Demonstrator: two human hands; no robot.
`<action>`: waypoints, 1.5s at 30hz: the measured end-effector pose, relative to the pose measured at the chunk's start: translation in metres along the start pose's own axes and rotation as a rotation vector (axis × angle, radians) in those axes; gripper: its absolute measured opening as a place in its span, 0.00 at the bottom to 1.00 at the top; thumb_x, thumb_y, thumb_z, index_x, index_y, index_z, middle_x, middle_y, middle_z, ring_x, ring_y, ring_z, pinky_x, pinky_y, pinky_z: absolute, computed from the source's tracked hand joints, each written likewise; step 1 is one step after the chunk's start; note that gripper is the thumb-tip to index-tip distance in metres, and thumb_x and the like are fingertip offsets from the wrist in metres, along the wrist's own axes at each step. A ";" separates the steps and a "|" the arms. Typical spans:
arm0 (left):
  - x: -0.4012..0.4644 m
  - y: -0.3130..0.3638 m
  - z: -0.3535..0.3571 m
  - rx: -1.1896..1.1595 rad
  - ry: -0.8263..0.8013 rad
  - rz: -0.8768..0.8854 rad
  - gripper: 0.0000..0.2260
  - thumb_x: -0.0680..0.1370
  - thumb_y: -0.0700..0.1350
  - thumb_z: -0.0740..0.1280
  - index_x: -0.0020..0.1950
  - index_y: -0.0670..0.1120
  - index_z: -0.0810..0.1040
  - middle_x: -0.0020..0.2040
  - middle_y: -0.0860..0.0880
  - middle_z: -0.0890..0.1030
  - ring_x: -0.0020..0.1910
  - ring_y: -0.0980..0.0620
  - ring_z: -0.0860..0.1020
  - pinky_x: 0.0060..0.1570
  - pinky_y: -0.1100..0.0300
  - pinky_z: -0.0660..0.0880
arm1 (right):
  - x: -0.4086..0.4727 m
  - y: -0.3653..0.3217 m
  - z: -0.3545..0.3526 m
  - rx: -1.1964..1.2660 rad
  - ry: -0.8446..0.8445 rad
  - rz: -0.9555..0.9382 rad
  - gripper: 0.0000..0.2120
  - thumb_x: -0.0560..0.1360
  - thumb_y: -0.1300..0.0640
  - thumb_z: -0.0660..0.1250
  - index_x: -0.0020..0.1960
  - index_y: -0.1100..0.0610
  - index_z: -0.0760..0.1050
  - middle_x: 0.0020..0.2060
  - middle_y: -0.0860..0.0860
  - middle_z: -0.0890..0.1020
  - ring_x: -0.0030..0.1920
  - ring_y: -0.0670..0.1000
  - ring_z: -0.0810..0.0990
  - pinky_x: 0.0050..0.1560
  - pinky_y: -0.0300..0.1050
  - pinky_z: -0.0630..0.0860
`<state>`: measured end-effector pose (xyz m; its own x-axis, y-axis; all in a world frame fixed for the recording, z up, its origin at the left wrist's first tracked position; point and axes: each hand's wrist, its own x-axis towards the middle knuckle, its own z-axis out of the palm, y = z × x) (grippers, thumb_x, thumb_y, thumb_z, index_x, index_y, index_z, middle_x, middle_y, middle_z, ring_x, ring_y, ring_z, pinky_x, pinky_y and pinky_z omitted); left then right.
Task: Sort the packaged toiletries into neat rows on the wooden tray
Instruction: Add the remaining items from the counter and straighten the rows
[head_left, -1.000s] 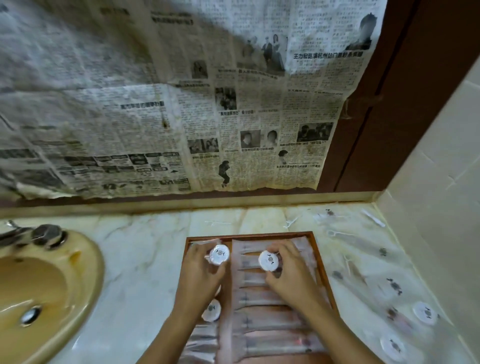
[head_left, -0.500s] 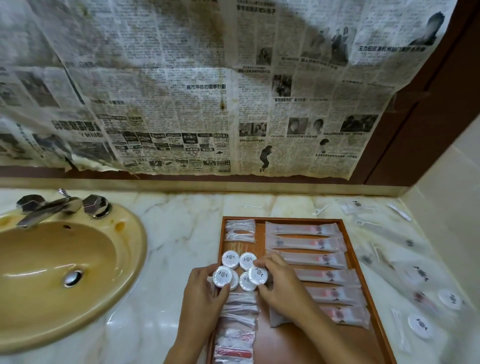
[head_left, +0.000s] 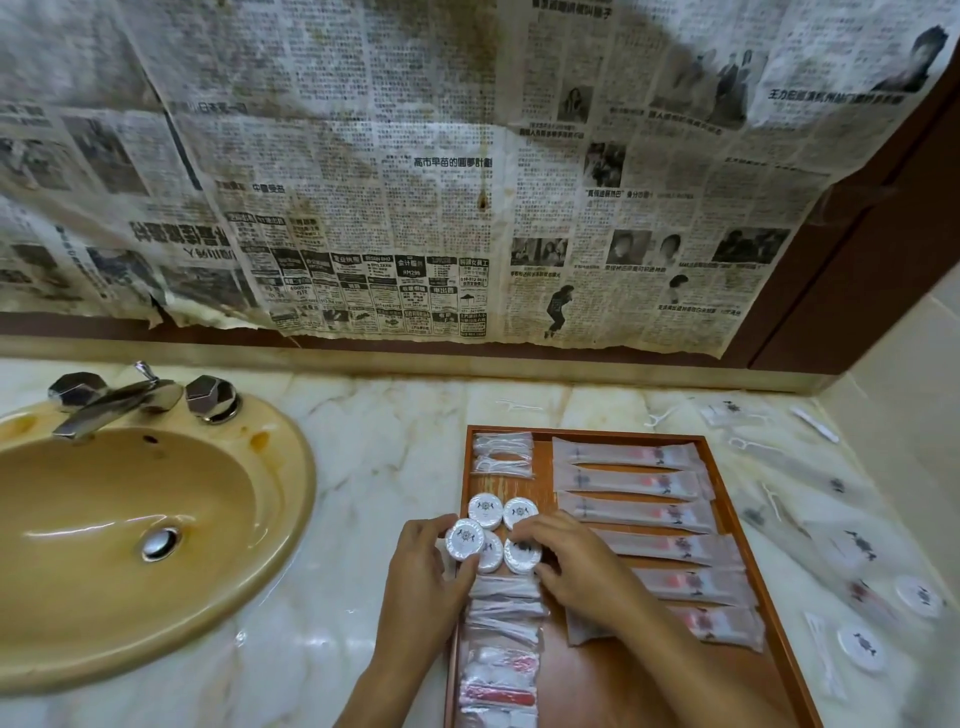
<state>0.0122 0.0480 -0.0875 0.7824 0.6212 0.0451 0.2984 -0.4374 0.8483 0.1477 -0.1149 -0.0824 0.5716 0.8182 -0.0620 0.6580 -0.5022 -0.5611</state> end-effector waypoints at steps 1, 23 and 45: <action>0.001 -0.001 0.000 0.001 -0.001 -0.004 0.18 0.72 0.48 0.74 0.60 0.57 0.76 0.53 0.60 0.74 0.45 0.61 0.76 0.43 0.72 0.71 | 0.000 0.000 0.000 -0.009 -0.006 -0.013 0.23 0.75 0.63 0.66 0.65 0.43 0.73 0.60 0.35 0.73 0.62 0.35 0.66 0.62 0.27 0.61; 0.035 0.003 0.004 0.103 -0.089 0.048 0.18 0.75 0.50 0.72 0.63 0.52 0.76 0.56 0.55 0.74 0.50 0.59 0.75 0.48 0.68 0.70 | -0.007 -0.009 0.008 0.064 0.187 0.091 0.15 0.79 0.57 0.63 0.62 0.44 0.76 0.56 0.37 0.77 0.59 0.38 0.73 0.62 0.38 0.71; 0.055 0.001 0.025 0.379 -0.076 0.063 0.20 0.73 0.57 0.72 0.62 0.52 0.74 0.58 0.51 0.73 0.49 0.49 0.77 0.50 0.58 0.74 | -0.002 -0.017 0.016 0.098 0.211 0.281 0.16 0.73 0.54 0.71 0.60 0.48 0.76 0.54 0.41 0.77 0.56 0.42 0.73 0.59 0.36 0.71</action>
<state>0.0693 0.0648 -0.0972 0.8399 0.5414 0.0398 0.4179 -0.6915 0.5892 0.1270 -0.1037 -0.0856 0.8187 0.5711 -0.0594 0.4164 -0.6618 -0.6233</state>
